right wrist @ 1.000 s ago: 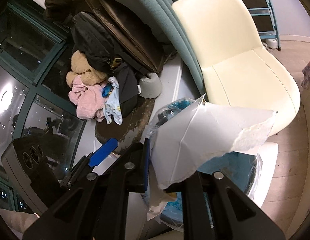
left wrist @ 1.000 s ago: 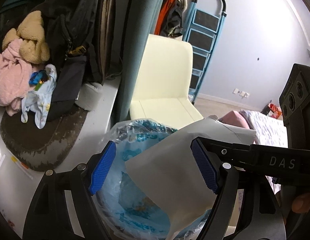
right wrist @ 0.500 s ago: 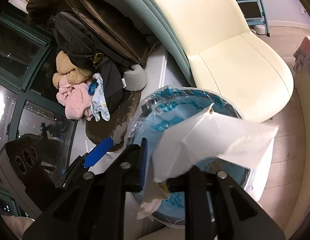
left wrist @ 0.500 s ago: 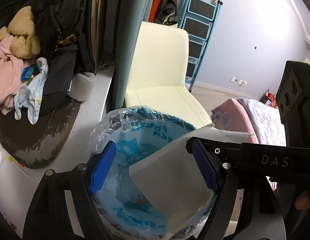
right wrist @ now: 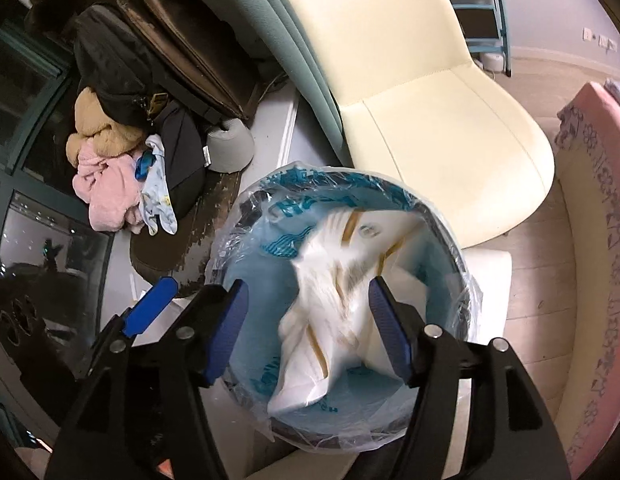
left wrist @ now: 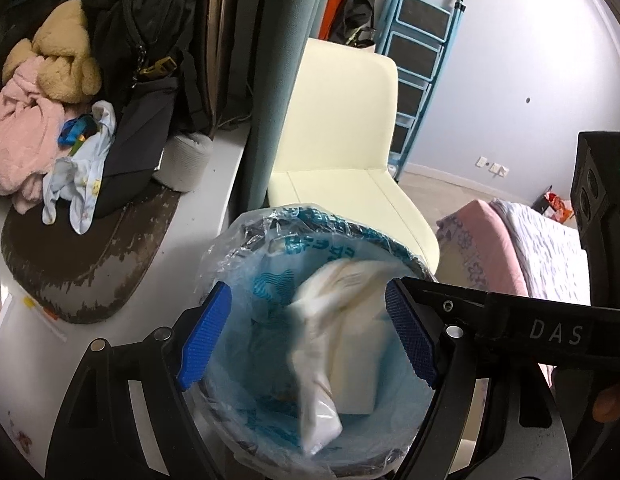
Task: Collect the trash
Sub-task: 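Open the right gripper to drop the napkin into the bin, then move the right gripper back over the table toward the grey cloth, then lower the right gripper onto the grey fuzzy cloth and close on it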
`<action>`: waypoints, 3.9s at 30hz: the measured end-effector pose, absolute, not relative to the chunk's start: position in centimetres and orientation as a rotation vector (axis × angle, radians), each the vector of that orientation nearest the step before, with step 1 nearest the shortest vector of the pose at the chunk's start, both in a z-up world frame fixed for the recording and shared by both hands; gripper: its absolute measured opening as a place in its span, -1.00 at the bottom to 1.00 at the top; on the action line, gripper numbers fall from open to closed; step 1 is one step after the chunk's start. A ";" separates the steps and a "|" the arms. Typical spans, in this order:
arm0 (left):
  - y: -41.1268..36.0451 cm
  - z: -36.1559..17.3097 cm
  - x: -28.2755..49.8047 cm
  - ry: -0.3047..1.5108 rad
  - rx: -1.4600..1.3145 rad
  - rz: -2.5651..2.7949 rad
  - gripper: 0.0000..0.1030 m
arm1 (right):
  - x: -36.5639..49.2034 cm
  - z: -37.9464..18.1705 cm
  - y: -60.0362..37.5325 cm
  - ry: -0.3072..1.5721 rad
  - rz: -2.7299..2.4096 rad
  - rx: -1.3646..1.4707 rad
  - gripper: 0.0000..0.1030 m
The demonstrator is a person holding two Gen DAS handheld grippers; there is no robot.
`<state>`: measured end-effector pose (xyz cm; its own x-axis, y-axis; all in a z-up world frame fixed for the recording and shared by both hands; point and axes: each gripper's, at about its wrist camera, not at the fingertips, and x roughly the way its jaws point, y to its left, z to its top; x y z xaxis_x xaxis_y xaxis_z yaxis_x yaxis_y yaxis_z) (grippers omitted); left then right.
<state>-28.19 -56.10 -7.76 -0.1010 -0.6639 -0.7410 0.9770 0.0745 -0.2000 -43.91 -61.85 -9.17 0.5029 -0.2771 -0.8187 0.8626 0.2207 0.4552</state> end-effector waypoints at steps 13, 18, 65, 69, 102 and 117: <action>-53.9 -6.5 -26.9 0.793 0.445 -1.462 0.56 | -42.0 -7.4 -60.2 0.663 -0.857 0.989 0.17; -52.0 -5.5 -25.2 0.748 0.423 -1.419 0.58 | -39.0 -6.4 -59.5 0.667 -0.814 0.935 0.20; 3.7 -10.4 -7.1 0.973 0.179 -0.202 0.67 | -5.1 -11.7 -8.2 1.298 0.243 0.122 0.25; 4.2 -10.4 -5.8 0.958 0.181 -0.161 0.67 | -3.6 -11.6 -7.4 1.304 0.291 0.061 0.25; -3.5 -16.4 2.8 1.147 0.146 0.060 0.68 | 6.7 -16.2 -14.0 1.344 0.474 -0.078 0.25; -0.9 -21.0 7.6 1.226 0.127 0.074 0.68 | 11.1 -20.9 -11.5 1.427 0.527 -0.096 0.25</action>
